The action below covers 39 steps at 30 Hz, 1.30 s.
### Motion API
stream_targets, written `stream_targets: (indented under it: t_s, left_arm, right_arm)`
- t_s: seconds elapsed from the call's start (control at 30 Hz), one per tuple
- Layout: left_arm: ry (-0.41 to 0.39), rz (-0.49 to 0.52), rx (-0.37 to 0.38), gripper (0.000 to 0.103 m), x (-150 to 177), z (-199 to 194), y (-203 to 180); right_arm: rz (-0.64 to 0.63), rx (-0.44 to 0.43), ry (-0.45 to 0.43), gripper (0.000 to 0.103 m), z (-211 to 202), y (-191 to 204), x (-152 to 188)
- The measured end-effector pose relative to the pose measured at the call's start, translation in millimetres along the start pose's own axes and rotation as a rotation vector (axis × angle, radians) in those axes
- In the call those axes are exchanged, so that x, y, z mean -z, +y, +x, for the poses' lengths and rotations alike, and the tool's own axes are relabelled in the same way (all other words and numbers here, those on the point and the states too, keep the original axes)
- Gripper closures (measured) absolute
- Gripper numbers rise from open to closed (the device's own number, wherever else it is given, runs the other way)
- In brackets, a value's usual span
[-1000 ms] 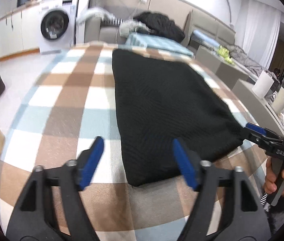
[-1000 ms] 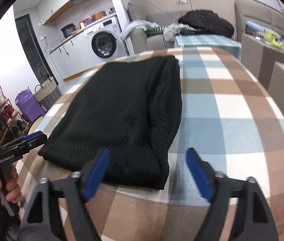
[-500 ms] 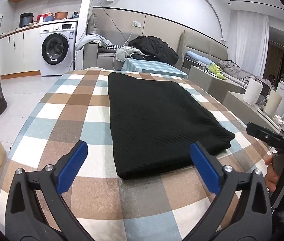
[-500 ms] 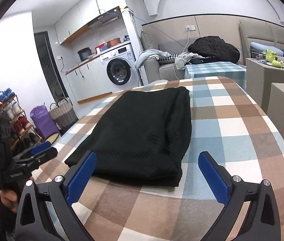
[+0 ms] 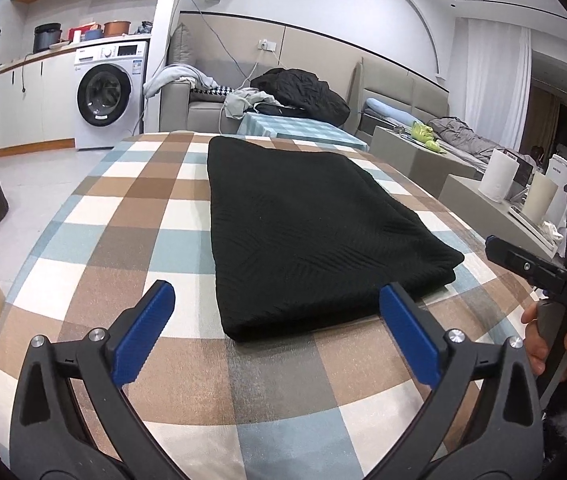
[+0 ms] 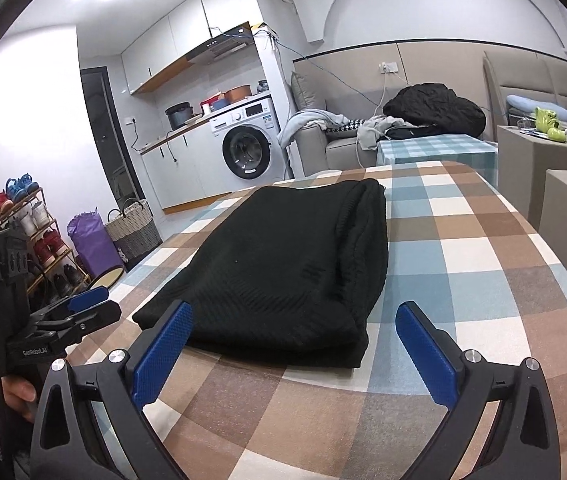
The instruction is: Fold small clothes
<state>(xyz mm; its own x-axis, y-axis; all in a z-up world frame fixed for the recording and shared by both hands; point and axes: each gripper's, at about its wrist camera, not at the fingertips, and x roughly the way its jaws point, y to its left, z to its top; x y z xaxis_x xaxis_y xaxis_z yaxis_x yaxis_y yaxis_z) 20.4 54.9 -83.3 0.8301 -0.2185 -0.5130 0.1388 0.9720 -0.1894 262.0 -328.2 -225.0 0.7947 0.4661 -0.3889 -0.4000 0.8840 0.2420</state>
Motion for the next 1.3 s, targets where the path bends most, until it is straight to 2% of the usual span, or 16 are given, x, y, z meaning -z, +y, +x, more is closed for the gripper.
stream_targets:
  t_s: [1.3]
  left_arm:
    - [-0.005, 0.022, -0.014, 0.001, 3.9, -0.7, 0.0]
  right_arm:
    - [0.010, -0.008, 0.008, 0.000, 1.3, -3.1, 2.0]
